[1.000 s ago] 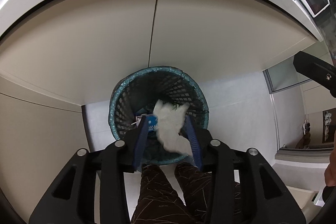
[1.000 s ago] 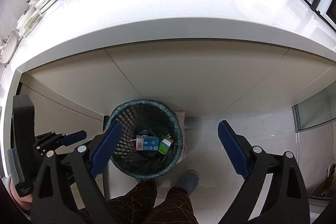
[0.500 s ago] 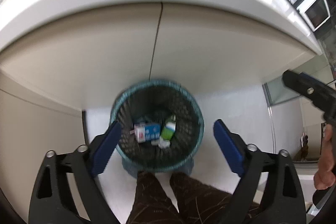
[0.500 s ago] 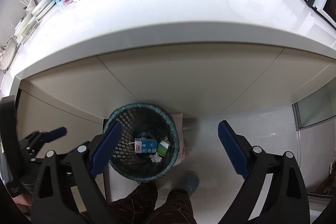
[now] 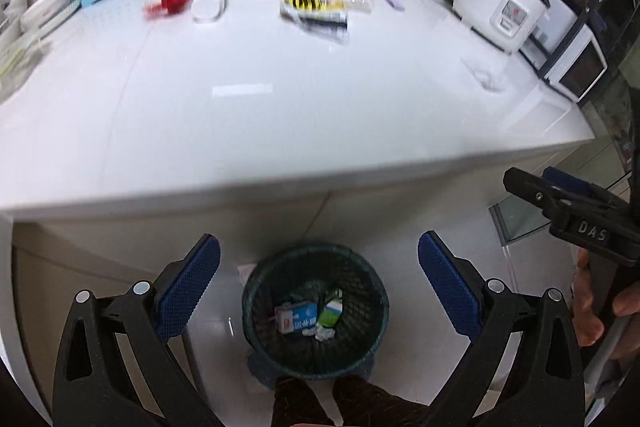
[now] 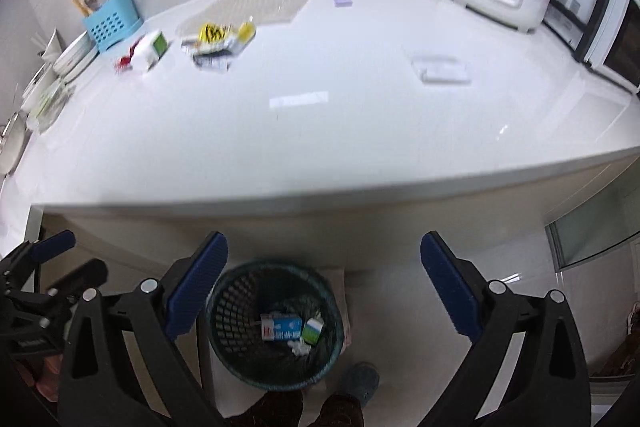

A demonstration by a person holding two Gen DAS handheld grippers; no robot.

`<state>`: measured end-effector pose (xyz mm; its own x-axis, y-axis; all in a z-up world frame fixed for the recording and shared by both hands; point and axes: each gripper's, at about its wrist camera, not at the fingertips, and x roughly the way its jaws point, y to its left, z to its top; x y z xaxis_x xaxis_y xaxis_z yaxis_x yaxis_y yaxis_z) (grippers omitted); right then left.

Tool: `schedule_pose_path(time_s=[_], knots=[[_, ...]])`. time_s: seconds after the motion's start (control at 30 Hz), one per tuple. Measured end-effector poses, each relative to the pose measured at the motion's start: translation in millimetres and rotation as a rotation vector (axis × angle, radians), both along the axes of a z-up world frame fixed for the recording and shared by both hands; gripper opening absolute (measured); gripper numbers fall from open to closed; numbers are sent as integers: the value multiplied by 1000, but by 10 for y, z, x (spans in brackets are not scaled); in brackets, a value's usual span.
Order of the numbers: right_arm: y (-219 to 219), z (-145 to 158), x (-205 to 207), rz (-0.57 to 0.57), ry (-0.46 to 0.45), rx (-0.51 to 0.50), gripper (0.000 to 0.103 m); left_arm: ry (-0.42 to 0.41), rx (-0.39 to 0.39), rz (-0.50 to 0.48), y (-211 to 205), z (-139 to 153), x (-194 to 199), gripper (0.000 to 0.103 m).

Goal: Collect trash
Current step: 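Move both tools up over the counter toward the snack bag and plastic bag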

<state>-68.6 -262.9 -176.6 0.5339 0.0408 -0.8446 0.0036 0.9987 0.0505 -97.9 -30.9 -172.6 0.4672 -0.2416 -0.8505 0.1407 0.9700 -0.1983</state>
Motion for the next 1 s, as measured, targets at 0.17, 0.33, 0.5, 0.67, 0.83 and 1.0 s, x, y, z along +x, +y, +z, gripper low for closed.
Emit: schedule_pose_path(time_s=[0.17, 0.33, 0.5, 0.67, 0.83, 1.0], knots=[[-39, 220, 137, -56, -27, -18, 93, -33, 14, -23, 64, 305, 275, 97], [-197, 392, 288, -84, -30, -52, 93, -35, 23, -11, 75, 456, 562, 97], [-434, 472, 497, -99, -12, -72, 93, -28, 22, -7, 10, 524, 790, 97], [-679, 499, 776, -78, 21, -62, 93, -16, 30, 24, -92, 572, 1026, 97], [-811, 513, 1063, -39, 57, -72, 93, -28, 67, 33, -224, 621, 1291, 97], [-916, 461, 1332, -19, 103, -65, 93, -12, 68, 49, -319, 608, 1601, 97]])
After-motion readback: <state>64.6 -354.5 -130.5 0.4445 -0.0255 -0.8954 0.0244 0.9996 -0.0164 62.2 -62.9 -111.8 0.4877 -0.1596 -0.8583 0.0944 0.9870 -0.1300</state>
